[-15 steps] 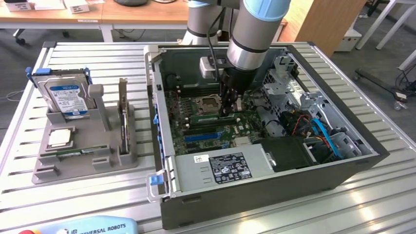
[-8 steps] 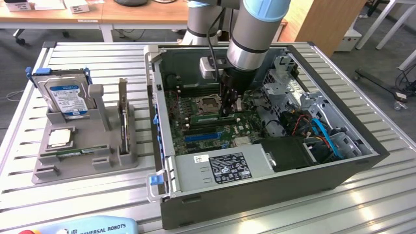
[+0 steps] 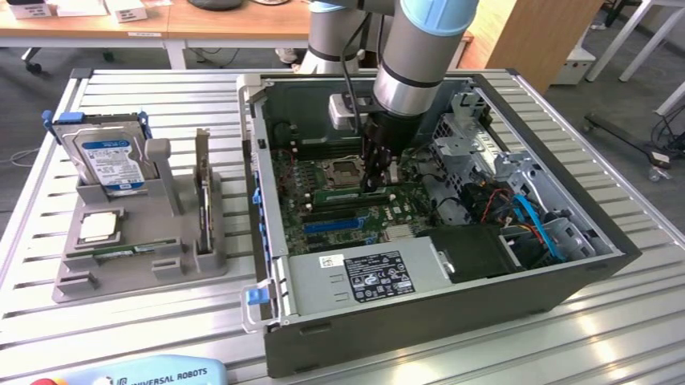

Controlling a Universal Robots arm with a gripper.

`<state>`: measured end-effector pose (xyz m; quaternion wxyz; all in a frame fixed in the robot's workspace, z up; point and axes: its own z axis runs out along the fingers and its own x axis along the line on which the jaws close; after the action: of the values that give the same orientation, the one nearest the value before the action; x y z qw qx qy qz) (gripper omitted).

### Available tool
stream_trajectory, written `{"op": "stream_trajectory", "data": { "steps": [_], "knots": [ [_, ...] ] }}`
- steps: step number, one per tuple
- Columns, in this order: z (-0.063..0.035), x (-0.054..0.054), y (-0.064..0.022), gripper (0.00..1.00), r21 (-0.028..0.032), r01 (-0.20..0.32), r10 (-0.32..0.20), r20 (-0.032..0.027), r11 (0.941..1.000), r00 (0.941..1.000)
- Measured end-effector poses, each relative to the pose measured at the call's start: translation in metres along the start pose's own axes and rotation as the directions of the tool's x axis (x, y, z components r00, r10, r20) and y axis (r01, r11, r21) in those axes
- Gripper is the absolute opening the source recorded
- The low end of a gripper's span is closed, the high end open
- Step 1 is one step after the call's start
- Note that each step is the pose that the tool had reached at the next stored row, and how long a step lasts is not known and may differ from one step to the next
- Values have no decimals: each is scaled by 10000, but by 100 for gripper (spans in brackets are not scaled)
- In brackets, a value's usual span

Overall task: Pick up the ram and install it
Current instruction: 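Insert the ram into the slot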

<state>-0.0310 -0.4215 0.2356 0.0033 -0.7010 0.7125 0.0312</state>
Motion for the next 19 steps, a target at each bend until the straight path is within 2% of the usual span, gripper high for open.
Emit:
{"op": "stream_trajectory", "data": {
  "steps": [19],
  "knots": [
    [18, 7, -1, 12, 0, 0, 0, -1, 10000, 10000]
  ]
}}
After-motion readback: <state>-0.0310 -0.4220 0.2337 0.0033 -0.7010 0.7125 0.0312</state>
